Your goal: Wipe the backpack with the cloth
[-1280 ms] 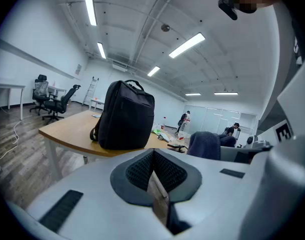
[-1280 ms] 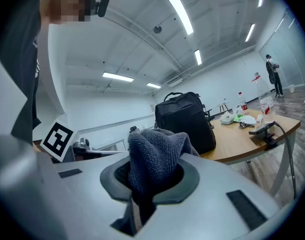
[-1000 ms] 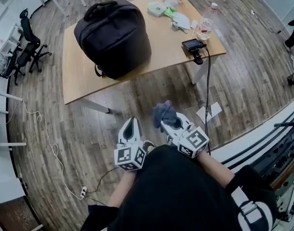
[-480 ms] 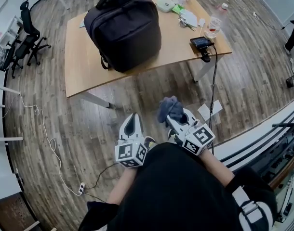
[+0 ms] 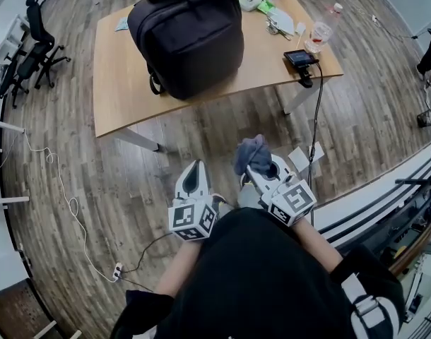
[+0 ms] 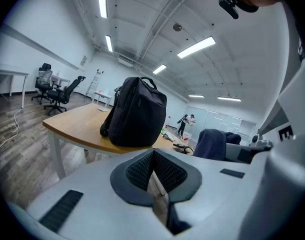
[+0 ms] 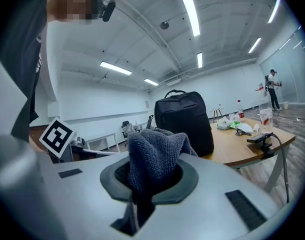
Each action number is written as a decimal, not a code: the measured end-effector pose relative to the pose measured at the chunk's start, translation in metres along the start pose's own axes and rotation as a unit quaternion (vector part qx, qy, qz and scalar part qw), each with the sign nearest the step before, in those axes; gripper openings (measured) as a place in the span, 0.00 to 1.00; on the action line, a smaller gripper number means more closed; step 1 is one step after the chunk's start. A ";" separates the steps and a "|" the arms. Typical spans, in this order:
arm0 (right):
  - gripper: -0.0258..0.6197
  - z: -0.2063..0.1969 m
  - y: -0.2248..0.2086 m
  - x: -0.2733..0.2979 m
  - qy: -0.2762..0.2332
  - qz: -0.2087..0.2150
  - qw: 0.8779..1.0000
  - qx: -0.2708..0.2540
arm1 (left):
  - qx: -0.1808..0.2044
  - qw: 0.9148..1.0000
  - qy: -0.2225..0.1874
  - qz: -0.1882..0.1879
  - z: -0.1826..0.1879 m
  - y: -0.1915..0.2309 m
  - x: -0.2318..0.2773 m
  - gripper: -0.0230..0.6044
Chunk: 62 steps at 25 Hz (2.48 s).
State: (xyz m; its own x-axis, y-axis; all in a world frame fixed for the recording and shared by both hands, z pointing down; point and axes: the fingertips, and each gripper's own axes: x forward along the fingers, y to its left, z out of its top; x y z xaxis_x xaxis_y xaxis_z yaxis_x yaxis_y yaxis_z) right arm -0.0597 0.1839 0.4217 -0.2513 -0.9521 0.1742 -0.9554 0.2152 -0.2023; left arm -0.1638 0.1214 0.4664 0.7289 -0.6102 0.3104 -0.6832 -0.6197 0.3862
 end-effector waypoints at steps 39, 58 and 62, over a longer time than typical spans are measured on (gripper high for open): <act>0.12 0.039 -0.194 0.061 -0.032 0.067 0.996 0.049 | 0.045 0.995 0.019 0.087 0.036 -0.052 0.181 0.06; 0.12 0.051 -0.181 0.135 -0.016 0.024 0.999 0.025 | 0.033 0.996 0.041 0.068 0.064 0.028 0.233 0.06; 0.12 0.053 -0.174 0.161 -0.013 0.013 1.000 0.021 | 0.042 0.995 0.059 0.063 0.072 0.053 0.247 0.06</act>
State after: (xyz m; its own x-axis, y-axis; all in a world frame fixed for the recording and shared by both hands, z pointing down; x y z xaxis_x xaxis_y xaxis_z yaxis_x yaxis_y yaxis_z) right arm 0.0740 -0.0183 0.4338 -0.2704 -0.9521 0.1431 -0.9415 0.2305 -0.2458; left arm -0.0235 -0.0975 0.5015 0.6333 -0.6272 0.4534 -0.7677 -0.5831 0.2656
